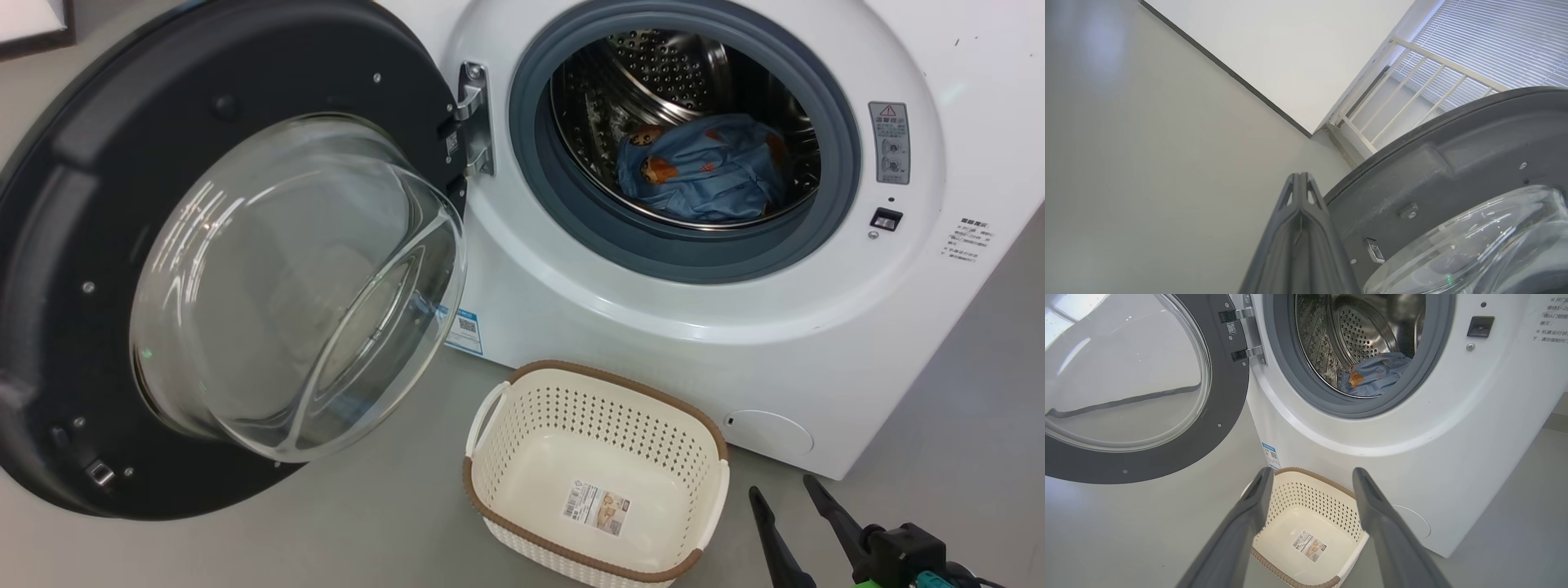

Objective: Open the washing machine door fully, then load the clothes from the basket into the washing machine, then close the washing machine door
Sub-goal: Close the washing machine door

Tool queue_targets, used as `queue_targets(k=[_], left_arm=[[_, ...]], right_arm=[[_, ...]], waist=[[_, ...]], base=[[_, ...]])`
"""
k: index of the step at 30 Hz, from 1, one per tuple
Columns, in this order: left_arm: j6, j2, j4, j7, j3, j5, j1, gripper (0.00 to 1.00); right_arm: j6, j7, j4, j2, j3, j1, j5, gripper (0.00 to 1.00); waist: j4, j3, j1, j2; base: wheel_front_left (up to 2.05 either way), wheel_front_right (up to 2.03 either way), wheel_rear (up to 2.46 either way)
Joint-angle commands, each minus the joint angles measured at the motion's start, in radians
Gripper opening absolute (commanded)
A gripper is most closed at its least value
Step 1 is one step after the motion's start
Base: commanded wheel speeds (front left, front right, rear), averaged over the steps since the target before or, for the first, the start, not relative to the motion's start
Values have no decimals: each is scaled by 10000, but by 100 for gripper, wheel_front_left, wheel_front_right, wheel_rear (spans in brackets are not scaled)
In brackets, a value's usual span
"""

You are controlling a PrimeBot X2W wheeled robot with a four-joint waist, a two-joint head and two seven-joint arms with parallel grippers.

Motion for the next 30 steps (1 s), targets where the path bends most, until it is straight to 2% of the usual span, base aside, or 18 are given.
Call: queue_targets(k=[1, 6, 9, 10, 12, 20, 30], left_arm=[[-363, 388, -27, -9, 478, -368, -657, 0], [-1182, 1192, 813, 676, 1309, -1922, -1595, 0], [-1401, 1604, 1467, 1239, 1834, -2946, -2187, 0], [-1575, 1784, 1950, 1595, 2172, -3701, -2658, 0], [-1791, 2040, 2405, 1961, 2328, -4200, -3030, 0], [-2290, 2858, 3701, 3481, 2156, -5311, -4231, 0], [-2543, 3675, 5506, 5211, 1973, -6405, -5586, 0]], right_arm=[[16, -49, -247, -15, 183, -120, -31, 100], [16, -49, -267, 8, 88, -11, -35, 100], [16, -49, -304, 20, 13, 78, -46, 100], [16, -49, -332, 36, -12, 149, -57, 100], [16, -49, -348, 55, -26, 211, -66, 100], [16, -49, -396, 105, -80, 390, -98, 100], [16, -49, -445, 36, -211, 475, -192, 100]], waist=[[-11, -9, 0, -1], [-45, -55, 0, -1], [-62, -71, 0, -1], [-69, -81, 0, -1], [-78, -87, 0, -1], [-46, -26, 0, -1], [-7, 334, 0, -1]], base=[[0, 0, 0], [0, 0, 0], [0, 0, 0], [0, 0, 0], [0, 0, 0], [0, 0, 0], [0, 0, 0]])
